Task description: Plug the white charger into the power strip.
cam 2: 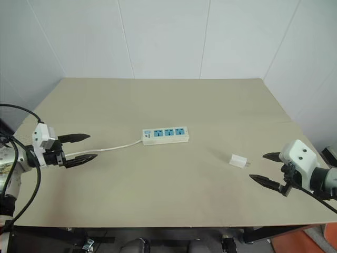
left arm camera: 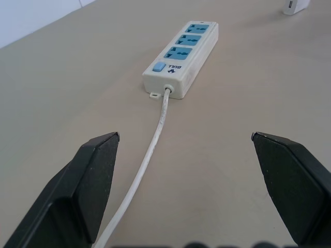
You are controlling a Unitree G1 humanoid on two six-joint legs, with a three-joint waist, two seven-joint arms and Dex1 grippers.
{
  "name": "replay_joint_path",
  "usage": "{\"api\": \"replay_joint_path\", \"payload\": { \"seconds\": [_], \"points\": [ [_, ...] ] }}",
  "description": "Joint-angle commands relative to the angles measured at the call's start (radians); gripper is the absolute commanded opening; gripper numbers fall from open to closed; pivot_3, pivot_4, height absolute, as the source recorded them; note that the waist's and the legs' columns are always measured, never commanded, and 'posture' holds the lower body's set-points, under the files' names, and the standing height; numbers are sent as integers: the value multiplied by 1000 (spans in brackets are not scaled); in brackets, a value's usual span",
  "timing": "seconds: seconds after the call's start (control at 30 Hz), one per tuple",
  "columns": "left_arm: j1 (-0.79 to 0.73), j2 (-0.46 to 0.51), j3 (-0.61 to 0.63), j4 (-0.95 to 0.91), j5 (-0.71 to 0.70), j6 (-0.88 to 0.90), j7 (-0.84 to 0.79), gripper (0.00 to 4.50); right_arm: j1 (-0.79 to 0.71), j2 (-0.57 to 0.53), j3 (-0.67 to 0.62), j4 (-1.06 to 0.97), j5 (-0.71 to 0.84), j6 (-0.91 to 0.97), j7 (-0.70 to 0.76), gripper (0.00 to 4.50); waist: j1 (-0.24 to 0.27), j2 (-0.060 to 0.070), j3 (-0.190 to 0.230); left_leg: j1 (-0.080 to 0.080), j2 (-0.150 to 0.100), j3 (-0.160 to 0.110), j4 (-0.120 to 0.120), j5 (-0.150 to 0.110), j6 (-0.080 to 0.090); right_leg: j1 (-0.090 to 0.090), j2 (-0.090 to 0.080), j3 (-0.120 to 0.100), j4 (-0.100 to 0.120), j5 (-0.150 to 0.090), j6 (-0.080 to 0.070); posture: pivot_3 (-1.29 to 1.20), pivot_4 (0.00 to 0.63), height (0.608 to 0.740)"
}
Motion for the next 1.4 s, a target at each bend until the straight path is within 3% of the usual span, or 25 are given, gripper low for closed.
{"api": "replay_joint_path", "payload": {
  "seconds": [0.03,0.8,1.1,1.23,1.4],
  "points": [
    [-1,2,10,-12,-3,-19,2,4468,1,-14,-53,-19,2,1,-5,4500,1,0,0,0,0,0,0,0,0,0,0,0,0,0,0,0,150,740],
    [-79,-41,-22,95,47,-92,0,4468,24,3,-74,-51,-8,-8,-32,4500,3,0,0,0,0,0,0,0,0,0,0,0,0,0,0,0,150,740],
    [-258,-136,-63,356,116,-242,19,4468,-28,54,-15,-159,38,26,-83,4500,3,-1,0,0,0,0,1,0,0,0,0,0,0,0,1,0,150,740],
    [-378,-218,-27,502,66,-235,-31,4468,-89,87,50,-194,45,48,-126,4500,4,-3,0,-1,-1,0,1,0,0,1,0,0,0,0,2,0,150,740],
    [-498,-258,-120,696,215,-323,-12,4468,-232,154,207,-266,66,108,-189,4500,-5,-4,1,-3,-1,-1,1,0,0,-1,1,0,0,1,1,0,150,740]
  ]
}}
